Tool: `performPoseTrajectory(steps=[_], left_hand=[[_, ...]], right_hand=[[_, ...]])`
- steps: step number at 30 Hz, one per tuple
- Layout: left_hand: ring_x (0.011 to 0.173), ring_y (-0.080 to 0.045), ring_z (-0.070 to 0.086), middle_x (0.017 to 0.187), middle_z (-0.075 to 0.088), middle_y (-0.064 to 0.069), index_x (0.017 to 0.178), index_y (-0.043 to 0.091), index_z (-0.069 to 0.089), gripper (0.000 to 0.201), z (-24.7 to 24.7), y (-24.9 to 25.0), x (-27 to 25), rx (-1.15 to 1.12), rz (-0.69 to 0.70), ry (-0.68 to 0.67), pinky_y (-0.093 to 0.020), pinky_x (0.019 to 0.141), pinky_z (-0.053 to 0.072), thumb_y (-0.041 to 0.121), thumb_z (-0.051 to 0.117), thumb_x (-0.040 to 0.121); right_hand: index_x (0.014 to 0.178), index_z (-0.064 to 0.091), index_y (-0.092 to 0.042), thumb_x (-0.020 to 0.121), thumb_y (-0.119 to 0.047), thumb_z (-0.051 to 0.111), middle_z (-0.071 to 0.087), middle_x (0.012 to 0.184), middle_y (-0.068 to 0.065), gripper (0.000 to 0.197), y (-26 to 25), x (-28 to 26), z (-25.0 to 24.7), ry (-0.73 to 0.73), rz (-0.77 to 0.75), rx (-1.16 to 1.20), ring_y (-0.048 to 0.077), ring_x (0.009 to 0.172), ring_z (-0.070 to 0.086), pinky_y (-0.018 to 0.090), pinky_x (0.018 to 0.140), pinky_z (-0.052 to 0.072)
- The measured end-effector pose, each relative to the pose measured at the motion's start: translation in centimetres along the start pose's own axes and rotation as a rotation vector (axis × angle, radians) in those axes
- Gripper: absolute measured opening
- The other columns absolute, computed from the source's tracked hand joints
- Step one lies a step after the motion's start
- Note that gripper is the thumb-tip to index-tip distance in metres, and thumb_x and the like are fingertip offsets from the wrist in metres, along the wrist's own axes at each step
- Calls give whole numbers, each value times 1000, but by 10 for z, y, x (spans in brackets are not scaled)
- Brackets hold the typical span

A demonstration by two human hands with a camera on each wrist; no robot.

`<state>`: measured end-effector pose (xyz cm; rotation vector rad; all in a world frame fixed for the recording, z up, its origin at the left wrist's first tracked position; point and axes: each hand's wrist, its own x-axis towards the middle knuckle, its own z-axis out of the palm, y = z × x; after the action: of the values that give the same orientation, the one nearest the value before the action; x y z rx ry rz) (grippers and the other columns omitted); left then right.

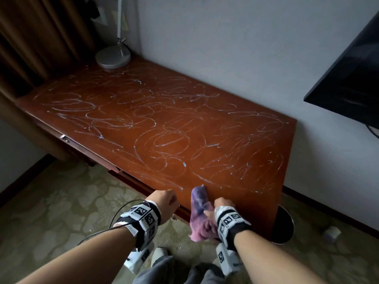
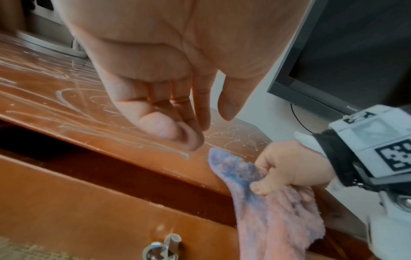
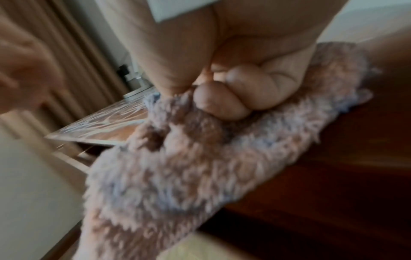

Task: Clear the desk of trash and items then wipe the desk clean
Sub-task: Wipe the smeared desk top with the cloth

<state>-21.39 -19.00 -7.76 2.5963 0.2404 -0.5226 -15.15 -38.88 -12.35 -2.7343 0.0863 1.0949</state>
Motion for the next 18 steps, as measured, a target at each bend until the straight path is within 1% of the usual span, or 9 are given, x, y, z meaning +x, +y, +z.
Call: performPoseTrajectory(steps=[2,4,6,7,9,11,12,15,18], left_hand=[[79,-15,59,86,63,7,99,21,61,19,-3,6,4,3,12,-25,-24,71,48,34,51,91],[78,-14,58,84,61,9,100,21,61,19,-4,14,7,6,26,-42,-23,71,48,34,51,91],[83,-17,61,87,64,6,101,19,61,21,0,26,11,14,50,-61,-25,73,49,34,52,90],[86,-19,62,91,66,4,103,18,61,22,3,33,13,27,61,-74,-26,74,48,34,52,90],[93,-22,63,101,68,0,107,17,60,26,10,50,21,76,97,-106,-27,76,47,35,54,90],[102,-23,60,115,63,-3,118,18,55,37,22,68,30,129,126,-148,-29,83,47,40,57,89],[108,-23,57,124,57,-4,126,18,50,46,29,76,33,159,133,-169,-30,88,47,43,58,88],[128,-30,42,143,34,-9,141,17,32,69,52,101,41,265,158,-216,-37,103,40,45,61,86],[128,-30,42,142,35,-9,138,14,34,68,75,118,49,331,191,-238,-35,103,37,42,64,83]], right_hand=[[111,62,-7,80,-49,69,65,117,14,53,21,7,-12,74,86,65,29,109,62,29,86,52],[113,59,-8,82,-49,68,63,120,11,53,27,13,-19,145,107,111,26,110,62,29,89,52],[116,57,-9,82,-50,67,61,121,10,54,20,9,-22,107,65,159,27,114,59,30,92,50],[112,59,-11,80,-53,67,64,117,11,53,16,7,-22,77,40,205,28,109,62,31,89,51],[96,60,-17,74,-57,70,71,91,10,46,22,-2,-25,35,-4,383,26,77,69,32,69,57],[85,56,-20,75,-51,71,67,64,5,36,47,-14,-29,51,-30,525,16,44,60,23,43,47],[83,56,-21,77,-49,70,65,58,3,32,61,-19,-30,82,-37,542,12,37,55,20,39,42],[76,55,-21,77,-45,71,64,56,4,29,109,-32,-22,135,0,480,12,39,55,26,39,45],[67,50,-26,74,-44,73,57,60,-6,30,137,-36,-8,66,46,316,13,56,61,24,54,49]])
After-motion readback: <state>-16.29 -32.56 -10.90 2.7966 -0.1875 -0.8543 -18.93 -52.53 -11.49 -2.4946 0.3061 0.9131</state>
